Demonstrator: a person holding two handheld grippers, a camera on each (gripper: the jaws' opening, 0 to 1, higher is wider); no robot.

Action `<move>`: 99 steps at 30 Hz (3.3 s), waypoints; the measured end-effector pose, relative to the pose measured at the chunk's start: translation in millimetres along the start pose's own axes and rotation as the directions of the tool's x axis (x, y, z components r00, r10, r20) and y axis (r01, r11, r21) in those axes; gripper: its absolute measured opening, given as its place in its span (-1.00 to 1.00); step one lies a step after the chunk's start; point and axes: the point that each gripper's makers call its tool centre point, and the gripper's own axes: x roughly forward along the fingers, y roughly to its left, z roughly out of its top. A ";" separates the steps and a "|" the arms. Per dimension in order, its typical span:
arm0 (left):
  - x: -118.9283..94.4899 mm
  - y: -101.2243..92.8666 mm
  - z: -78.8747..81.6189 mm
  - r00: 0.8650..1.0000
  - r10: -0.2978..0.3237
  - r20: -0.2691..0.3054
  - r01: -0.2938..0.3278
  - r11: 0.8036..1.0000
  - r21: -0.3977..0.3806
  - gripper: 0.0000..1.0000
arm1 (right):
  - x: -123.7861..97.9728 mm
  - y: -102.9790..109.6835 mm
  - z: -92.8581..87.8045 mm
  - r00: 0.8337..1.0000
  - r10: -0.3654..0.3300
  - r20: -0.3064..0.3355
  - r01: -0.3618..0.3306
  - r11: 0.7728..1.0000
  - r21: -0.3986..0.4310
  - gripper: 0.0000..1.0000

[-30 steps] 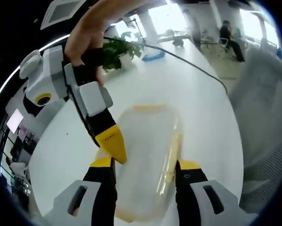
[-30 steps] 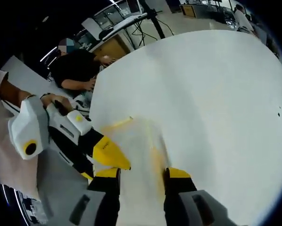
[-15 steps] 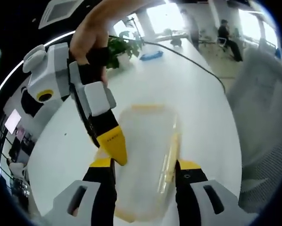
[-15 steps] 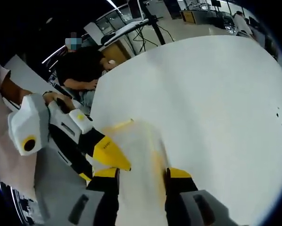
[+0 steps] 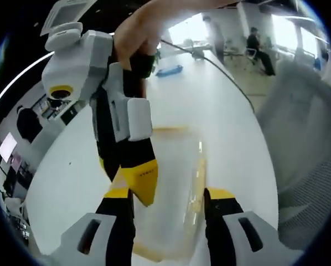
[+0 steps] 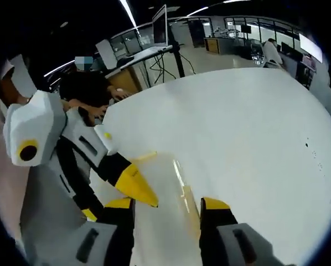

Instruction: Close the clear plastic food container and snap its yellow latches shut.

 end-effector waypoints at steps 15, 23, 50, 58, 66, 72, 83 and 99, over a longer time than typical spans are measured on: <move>-19.3 0.9 12.3 0.997 0.058 0.051 -0.049 0.984 -0.170 0.11 | -42.3 0.9 6.8 0.952 -0.212 0.221 0.181 0.971 0.155 0.15; -39.4 13.9 16.3 0.983 0.155 0.103 -0.113 0.937 -0.331 0.18 | -65.6 6.0 -7.7 0.909 -0.328 0.256 0.268 0.932 0.242 0.20; -72.0 27.9 -15.4 0.949 0.314 0.021 -0.265 0.836 -0.481 0.18 | -84.4 27.9 -44.6 0.817 -0.520 0.248 0.394 0.818 0.419 0.19; -72.7 27.6 -14.0 0.949 0.313 0.043 -0.245 0.816 -0.523 0.17 | -84.4 28.7 -49.9 0.809 -0.533 0.249 0.377 0.794 0.476 0.18; -72.8 25.5 -18.4 0.950 0.310 0.034 -0.245 0.808 -0.537 0.16 | -85.6 29.3 -49.7 0.808 -0.534 0.250 0.373 0.791 0.485 0.18; -73.3 26.6 -22.0 0.948 0.318 0.019 -0.260 0.808 -0.529 0.16 | -83.7 29.9 -50.2 0.810 -0.531 0.248 0.366 0.788 0.495 0.18; -75.9 30.9 -31.2 0.937 0.347 0.036 -0.242 0.722 -0.648 0.15 | -81.2 26.2 -65.8 0.795 -0.567 0.215 0.384 0.745 0.546 0.18; -92.0 36.0 -36.0 0.915 0.403 0.034 -0.273 0.679 -0.681 0.27 | -93.4 30.0 -71.2 0.733 -0.625 0.268 0.354 0.687 0.635 0.20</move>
